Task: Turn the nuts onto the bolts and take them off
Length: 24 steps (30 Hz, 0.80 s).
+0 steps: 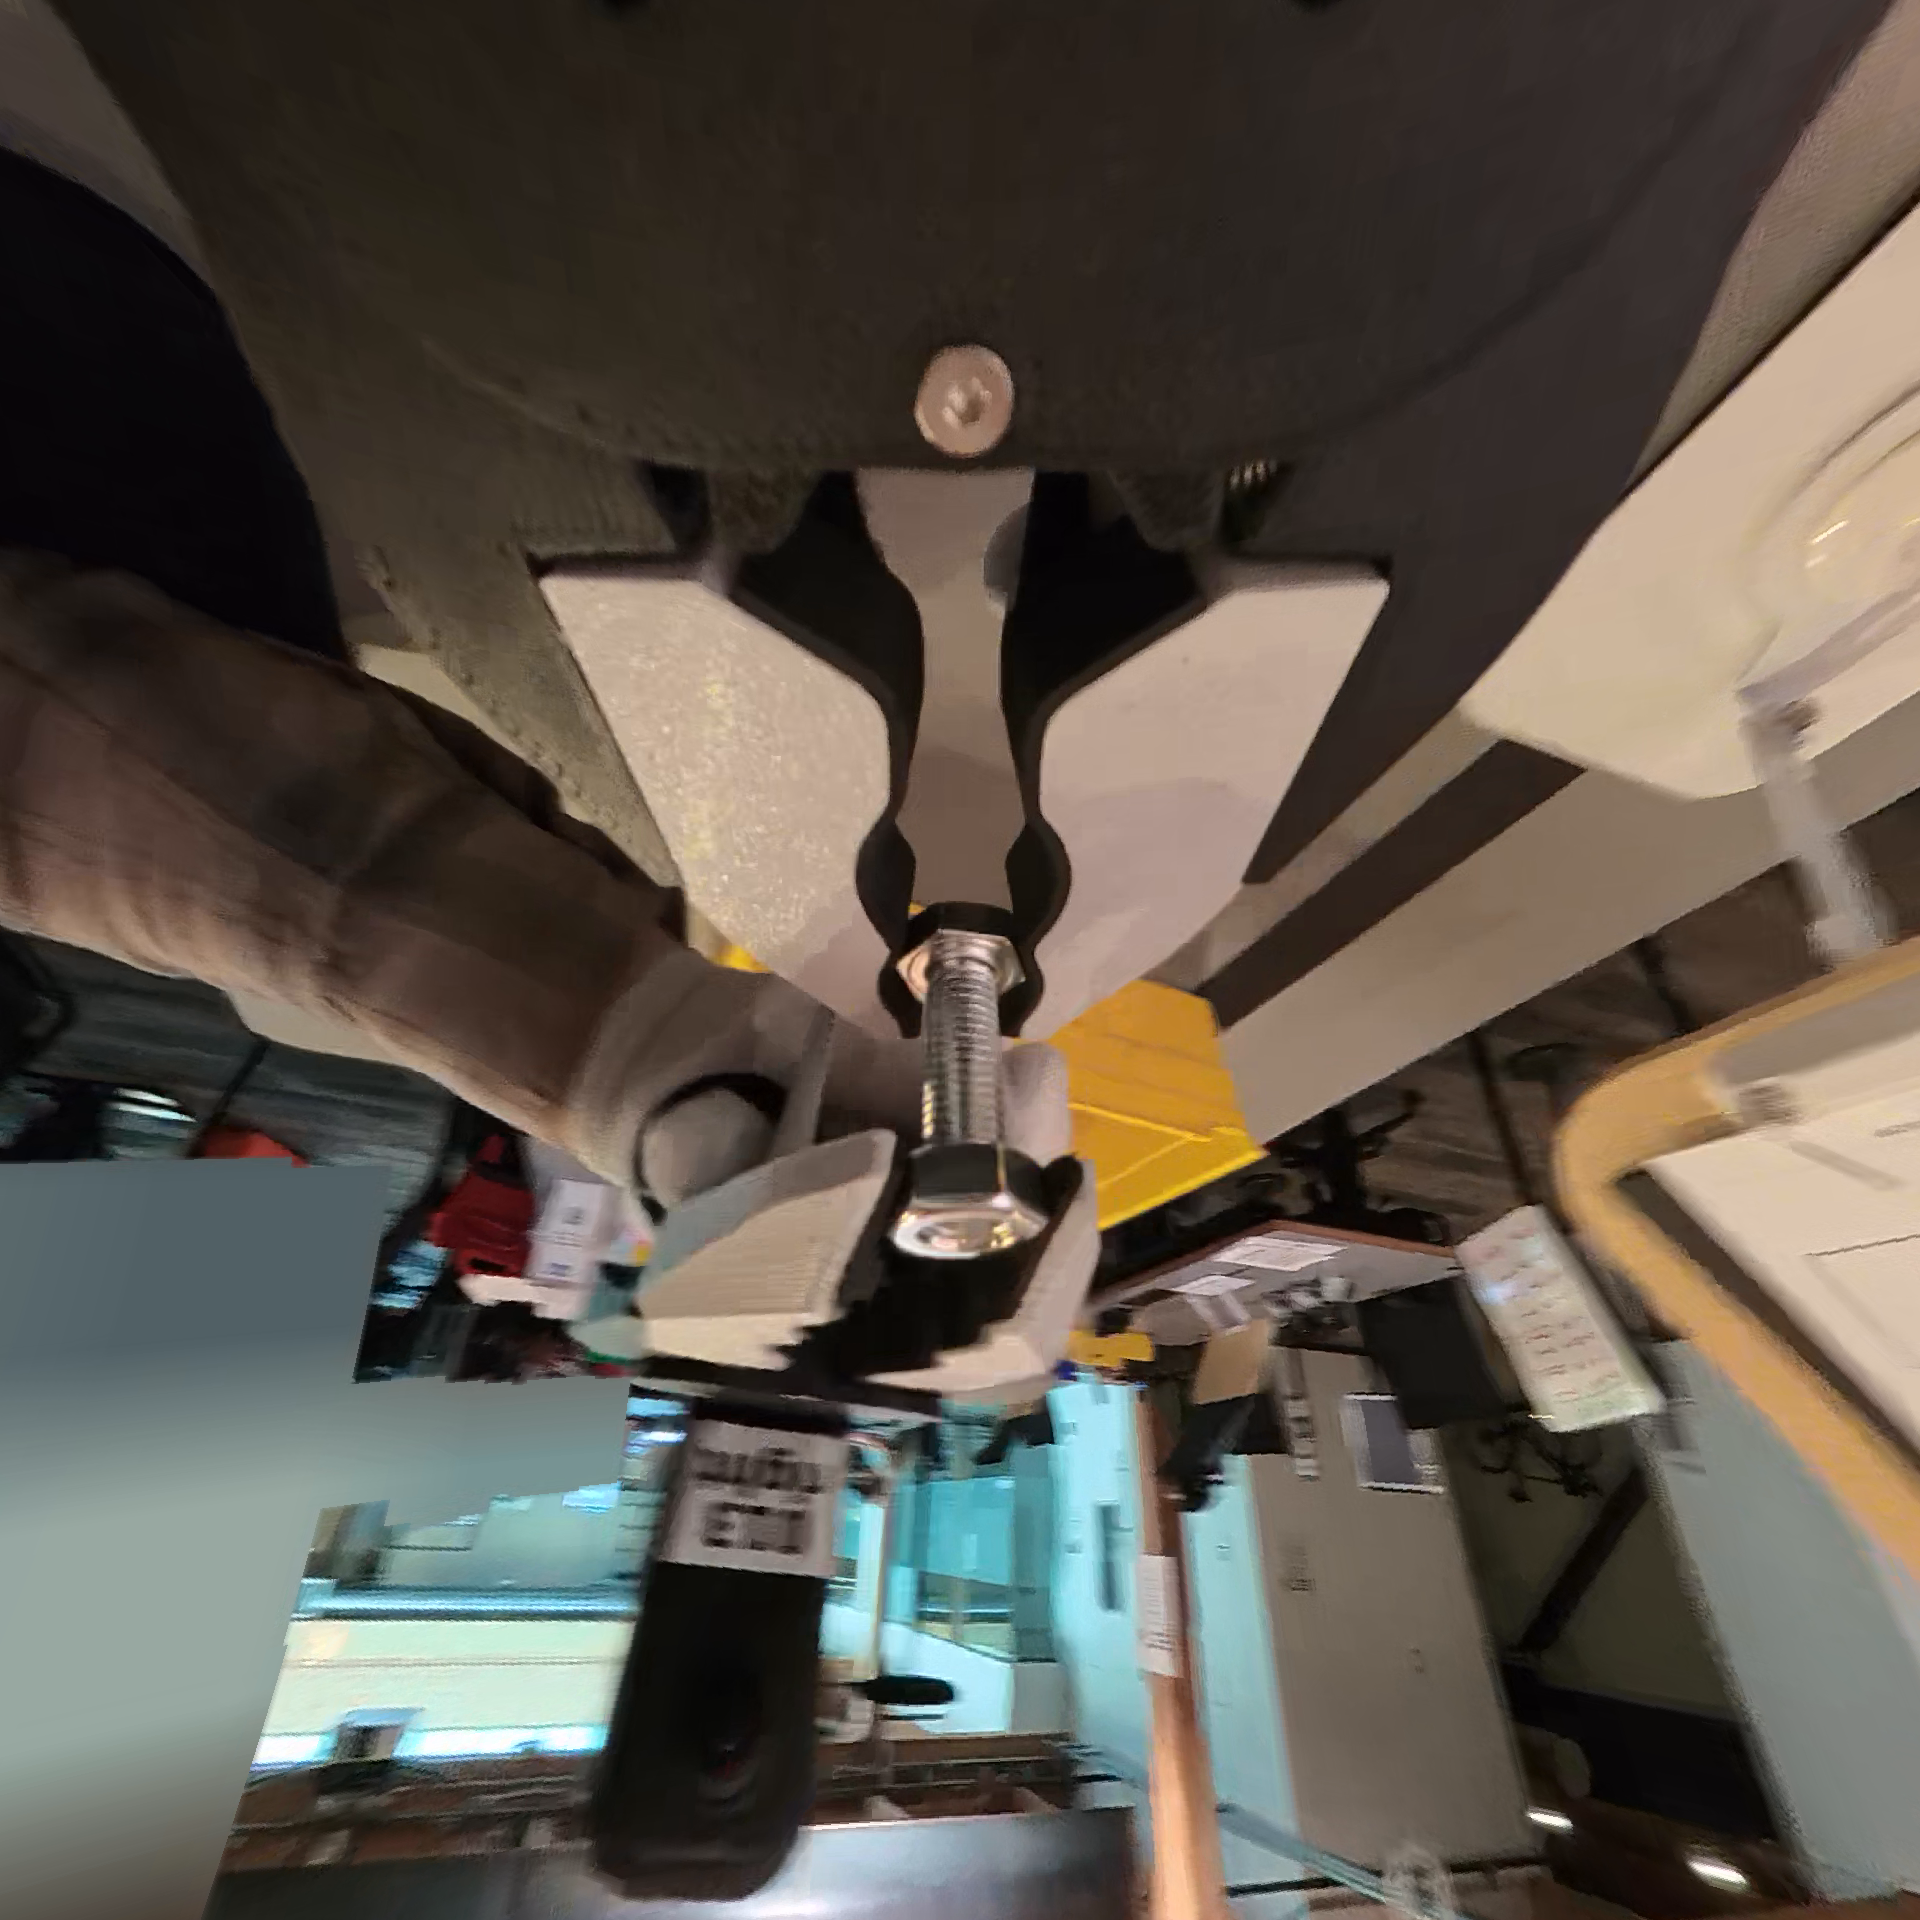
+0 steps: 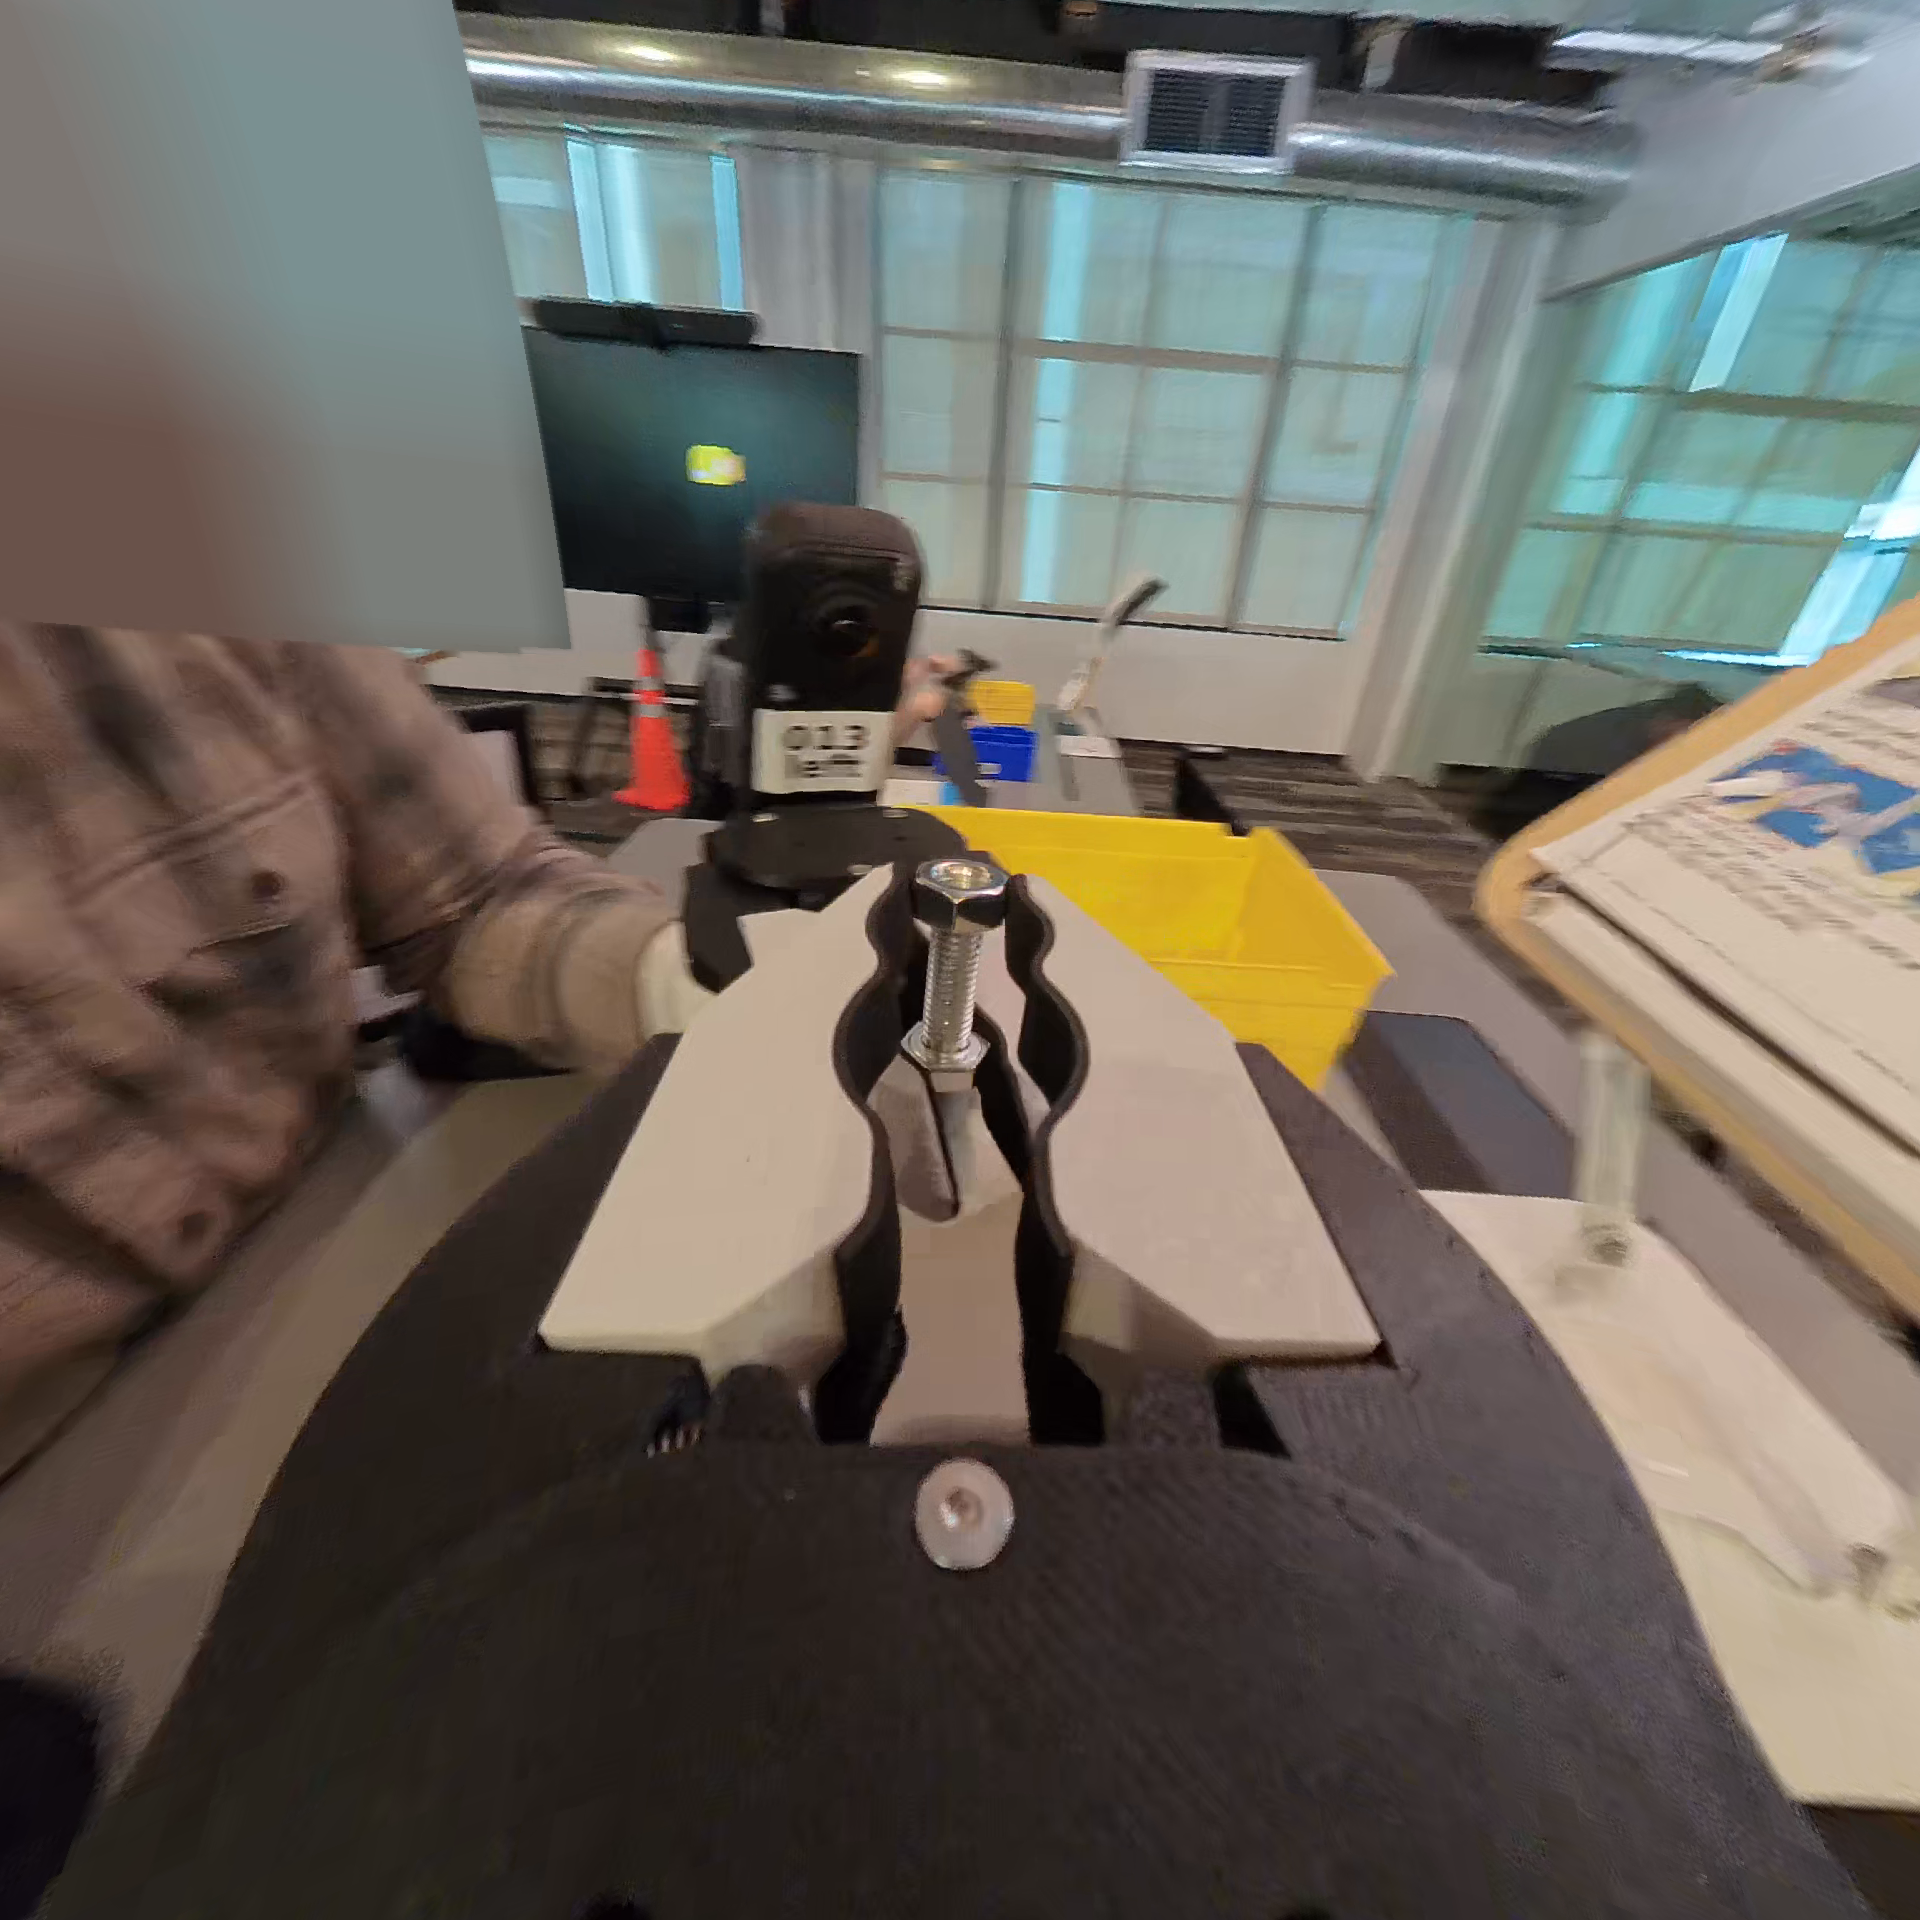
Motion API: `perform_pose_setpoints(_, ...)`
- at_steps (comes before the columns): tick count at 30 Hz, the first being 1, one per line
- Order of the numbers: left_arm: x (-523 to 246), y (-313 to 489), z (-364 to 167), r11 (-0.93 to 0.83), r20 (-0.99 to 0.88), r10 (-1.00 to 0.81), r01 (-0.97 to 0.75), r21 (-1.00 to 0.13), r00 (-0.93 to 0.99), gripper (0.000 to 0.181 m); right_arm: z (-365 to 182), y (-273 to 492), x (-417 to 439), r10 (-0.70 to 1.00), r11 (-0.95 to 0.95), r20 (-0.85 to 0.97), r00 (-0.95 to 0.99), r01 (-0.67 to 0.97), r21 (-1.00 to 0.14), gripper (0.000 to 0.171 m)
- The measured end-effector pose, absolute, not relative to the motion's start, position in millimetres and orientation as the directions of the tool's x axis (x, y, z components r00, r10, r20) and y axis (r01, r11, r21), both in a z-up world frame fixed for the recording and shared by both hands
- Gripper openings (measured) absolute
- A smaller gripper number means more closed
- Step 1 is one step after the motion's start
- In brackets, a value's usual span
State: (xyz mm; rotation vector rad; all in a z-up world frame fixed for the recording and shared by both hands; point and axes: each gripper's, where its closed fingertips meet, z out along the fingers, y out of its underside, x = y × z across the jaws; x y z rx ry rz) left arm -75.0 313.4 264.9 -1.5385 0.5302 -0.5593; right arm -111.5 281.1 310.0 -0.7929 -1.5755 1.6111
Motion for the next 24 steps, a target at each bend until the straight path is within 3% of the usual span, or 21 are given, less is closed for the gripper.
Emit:
perform_pose_setpoints(5, -22.7, 275.4, 264.7, -0.018, 0.026, -0.848, 0.020, -1.000, 0.530, 0.014, 308.2, 251.9, -61.2, 0.639, -0.022, 0.026, -0.769, -0.051, -0.998, 0.016)
perform_pose_setpoints(12, 16.6, 234.3, 257.4, -0.027, 0.034, -0.959, 0.028, -0.999, 0.280, 0.015, 300.6, 217.1, -23.1, 0.364, -0.052, -0.008, -0.931, -0.012, -0.999, 0.016)
perform_pose_setpoints(24, 14.2, 232.5, 258.9, -0.039, 0.049, -0.964, 0.043, -0.998, 0.261, 0.015, 301.6, 216.2, -25.0, 0.353, -0.072, 0.000, -0.936, -0.028, -0.997, 0.016)
